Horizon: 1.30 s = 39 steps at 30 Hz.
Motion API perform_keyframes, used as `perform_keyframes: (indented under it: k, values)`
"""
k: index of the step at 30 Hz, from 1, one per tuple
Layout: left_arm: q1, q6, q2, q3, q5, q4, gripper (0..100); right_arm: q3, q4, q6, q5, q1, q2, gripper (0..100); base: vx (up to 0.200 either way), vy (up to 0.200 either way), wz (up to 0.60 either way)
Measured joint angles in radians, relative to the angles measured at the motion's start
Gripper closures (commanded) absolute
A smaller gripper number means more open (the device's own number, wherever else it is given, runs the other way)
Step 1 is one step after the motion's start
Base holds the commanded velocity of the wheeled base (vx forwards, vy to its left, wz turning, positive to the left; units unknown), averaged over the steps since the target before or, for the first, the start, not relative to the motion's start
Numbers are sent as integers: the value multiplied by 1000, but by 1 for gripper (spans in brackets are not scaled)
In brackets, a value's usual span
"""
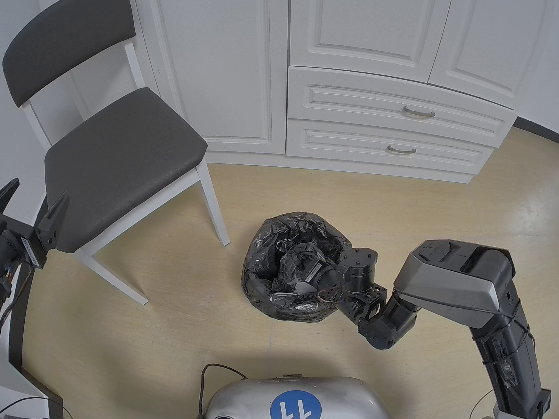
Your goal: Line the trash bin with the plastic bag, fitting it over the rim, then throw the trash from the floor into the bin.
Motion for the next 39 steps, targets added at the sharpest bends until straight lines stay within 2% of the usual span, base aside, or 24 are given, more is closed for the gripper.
perform_keyframes:
  k: [10, 29, 39]
  values:
    - [0, -1, -1, 0, 0, 0, 0, -71, 204, -2, -73, 2, 5, 100, 0, 0, 0]
    - [0, 0, -1, -4, 0, 0, 0, -185, 175, 30, -68, 22, 0, 100, 0, 0, 0]
    - [0, 2, 13, 1, 0, 0, 0, -338, 213, -14, -64, 37, 82, 100, 0, 0, 0]
